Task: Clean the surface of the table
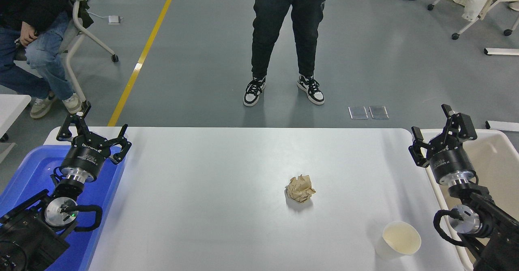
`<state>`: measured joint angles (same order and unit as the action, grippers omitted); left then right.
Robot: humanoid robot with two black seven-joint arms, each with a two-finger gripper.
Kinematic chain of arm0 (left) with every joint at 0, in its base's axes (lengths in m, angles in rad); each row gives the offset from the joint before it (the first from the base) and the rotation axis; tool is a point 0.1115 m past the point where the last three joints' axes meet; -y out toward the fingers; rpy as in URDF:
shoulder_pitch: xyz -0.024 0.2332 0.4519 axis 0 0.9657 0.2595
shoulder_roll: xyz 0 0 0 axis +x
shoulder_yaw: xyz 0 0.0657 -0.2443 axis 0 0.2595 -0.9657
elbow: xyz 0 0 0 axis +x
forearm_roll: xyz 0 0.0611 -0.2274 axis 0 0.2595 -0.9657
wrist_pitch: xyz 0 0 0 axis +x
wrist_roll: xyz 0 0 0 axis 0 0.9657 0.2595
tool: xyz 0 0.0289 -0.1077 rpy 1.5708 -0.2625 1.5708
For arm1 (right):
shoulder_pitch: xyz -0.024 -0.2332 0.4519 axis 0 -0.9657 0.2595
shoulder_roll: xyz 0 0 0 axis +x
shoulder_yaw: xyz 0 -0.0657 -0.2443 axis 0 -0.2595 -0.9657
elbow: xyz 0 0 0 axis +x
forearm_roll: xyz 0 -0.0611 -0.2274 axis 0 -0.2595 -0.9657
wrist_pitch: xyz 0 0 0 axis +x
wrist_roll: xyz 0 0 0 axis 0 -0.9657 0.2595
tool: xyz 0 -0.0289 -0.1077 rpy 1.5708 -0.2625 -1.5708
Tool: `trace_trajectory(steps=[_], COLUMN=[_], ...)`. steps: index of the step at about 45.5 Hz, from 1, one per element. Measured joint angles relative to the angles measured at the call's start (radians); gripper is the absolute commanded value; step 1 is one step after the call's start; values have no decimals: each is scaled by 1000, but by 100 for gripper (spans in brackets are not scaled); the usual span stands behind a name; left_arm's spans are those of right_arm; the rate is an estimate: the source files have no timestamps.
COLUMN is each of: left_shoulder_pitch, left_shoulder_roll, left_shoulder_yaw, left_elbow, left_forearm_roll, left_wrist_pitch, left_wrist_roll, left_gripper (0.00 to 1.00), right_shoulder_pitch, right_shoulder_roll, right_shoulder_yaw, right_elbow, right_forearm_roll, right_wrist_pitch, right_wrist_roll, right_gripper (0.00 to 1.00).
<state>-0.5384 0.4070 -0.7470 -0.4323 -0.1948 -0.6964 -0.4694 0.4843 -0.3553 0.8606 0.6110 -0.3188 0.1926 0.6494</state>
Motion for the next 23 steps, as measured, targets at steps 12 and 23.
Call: trace_trajectory(steps=[12, 23], left_shoulder_pitch=[0, 0], left_shoulder_roll=[0, 0], left_shoulder_yaw=[0, 0], left_elbow=[0, 0], left_forearm_roll=[0, 0], left_wrist_pitch=[0, 0], left_wrist_roll=[0, 0], left_gripper=[100, 100], right_shoulder_pitch=[19, 25], right_shoulder_roll=[18, 26], right_shoulder_yaw=[-14, -19], right_elbow=[-33, -44], right_forearm_roll=[2, 3], right_wrist_pitch=[-3, -5], right_wrist_roll=[-4, -5], right_gripper=[100, 100])
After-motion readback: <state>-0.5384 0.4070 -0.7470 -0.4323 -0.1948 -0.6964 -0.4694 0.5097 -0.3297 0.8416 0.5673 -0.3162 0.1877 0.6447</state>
